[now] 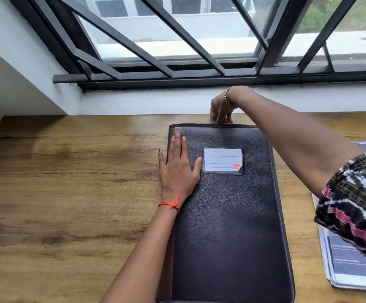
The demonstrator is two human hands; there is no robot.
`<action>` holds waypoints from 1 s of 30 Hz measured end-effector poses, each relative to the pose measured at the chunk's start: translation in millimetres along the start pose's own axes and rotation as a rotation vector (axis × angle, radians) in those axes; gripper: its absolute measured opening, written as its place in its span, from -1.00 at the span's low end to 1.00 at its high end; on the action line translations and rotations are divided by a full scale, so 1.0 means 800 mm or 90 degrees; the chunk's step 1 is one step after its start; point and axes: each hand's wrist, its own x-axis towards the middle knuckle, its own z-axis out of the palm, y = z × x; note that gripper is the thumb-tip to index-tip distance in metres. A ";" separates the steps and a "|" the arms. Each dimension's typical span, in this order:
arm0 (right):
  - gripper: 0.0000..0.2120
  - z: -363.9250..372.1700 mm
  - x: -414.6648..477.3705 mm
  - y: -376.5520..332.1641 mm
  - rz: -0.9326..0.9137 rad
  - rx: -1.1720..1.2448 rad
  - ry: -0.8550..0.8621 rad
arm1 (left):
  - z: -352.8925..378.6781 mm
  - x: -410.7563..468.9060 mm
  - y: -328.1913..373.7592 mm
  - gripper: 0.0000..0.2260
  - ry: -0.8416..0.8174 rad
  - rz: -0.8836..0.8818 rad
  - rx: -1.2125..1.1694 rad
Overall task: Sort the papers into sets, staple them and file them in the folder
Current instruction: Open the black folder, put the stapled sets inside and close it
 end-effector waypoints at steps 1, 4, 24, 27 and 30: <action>-0.80 0.001 -0.002 0.007 0.008 0.001 0.001 | 0.000 0.000 0.000 -0.28 -0.001 0.000 0.001; -0.81 0.006 -0.014 0.026 0.032 -0.005 -0.006 | -0.001 -0.001 0.000 -0.27 0.000 -0.003 0.005; -0.83 0.099 -0.095 0.150 -0.038 0.543 0.222 | -0.002 -0.002 0.000 -0.38 -0.007 -0.017 -0.023; -0.87 0.123 -0.103 0.155 -0.054 0.548 0.272 | -0.001 -0.001 -0.001 -0.38 -0.004 -0.022 -0.024; -0.87 0.151 -0.112 0.147 -0.074 0.617 0.325 | -0.001 0.000 -0.001 -0.38 -0.006 -0.024 -0.021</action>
